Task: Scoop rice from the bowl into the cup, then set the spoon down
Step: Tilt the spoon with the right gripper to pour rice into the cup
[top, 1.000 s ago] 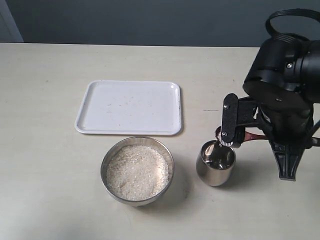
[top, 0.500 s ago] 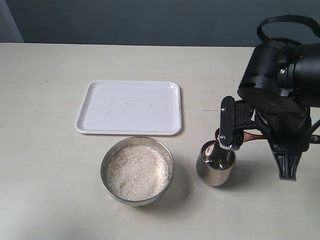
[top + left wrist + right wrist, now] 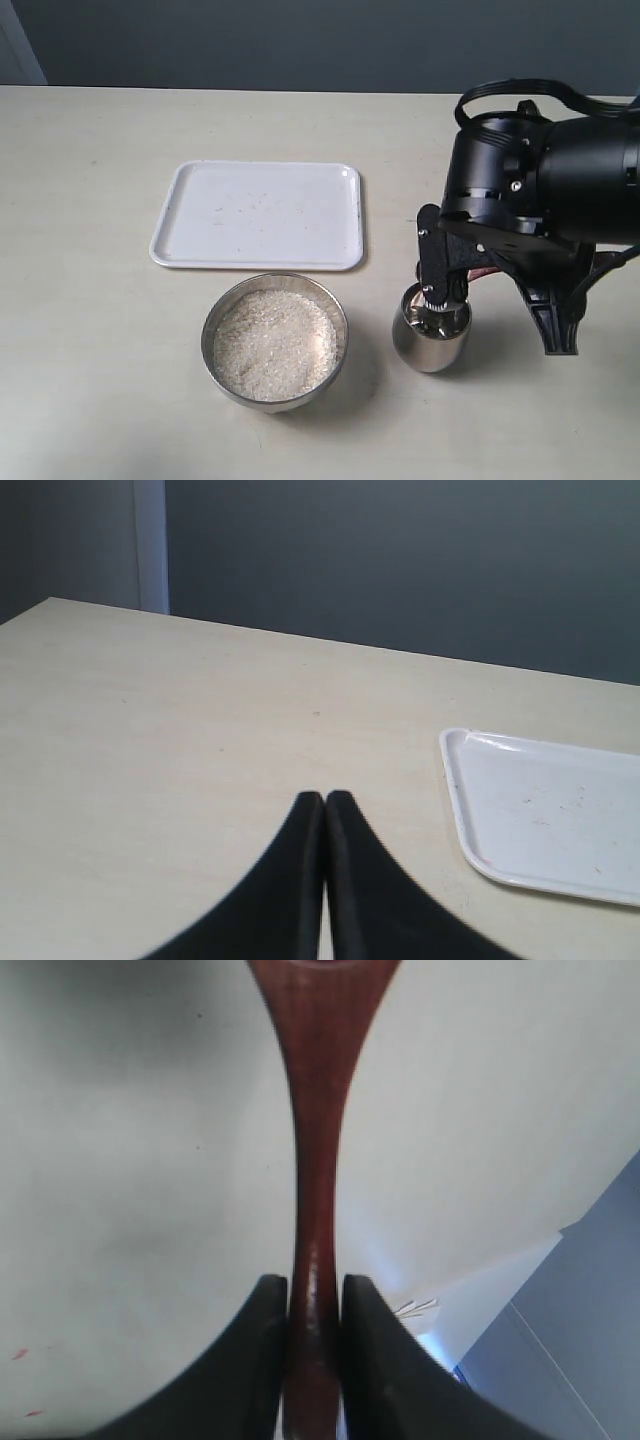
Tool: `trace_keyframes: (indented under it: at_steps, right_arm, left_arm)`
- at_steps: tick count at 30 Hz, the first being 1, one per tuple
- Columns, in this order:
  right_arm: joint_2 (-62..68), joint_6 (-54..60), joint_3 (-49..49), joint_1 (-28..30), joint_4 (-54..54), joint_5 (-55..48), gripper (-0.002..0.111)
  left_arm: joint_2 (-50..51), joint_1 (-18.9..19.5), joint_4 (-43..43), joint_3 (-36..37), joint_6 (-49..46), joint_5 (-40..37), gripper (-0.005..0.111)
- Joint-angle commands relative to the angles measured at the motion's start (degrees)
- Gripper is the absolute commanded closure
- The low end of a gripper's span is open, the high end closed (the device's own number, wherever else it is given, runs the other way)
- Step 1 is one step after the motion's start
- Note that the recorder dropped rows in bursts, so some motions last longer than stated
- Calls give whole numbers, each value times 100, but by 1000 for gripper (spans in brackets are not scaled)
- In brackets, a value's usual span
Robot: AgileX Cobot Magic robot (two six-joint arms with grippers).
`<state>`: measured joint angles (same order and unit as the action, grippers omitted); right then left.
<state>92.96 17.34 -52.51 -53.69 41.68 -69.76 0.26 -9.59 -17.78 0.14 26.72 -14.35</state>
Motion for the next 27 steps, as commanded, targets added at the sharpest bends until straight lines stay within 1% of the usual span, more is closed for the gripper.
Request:
trace_keyframes:
  at_steps: [1,4,27]
  right_arm:
    - [3,-52,33,-127,106,-21,109]
    - [7,-111,33,-236,134,-21,109]
    - [57,-501,33,-231,149,-21,109]
  left_arm:
    - [-26,-21,14,-14,15,63,106]
    - [-26,-21,14,-14,15,63,106]
    - [-26,-21,14,-14,15,63,106]
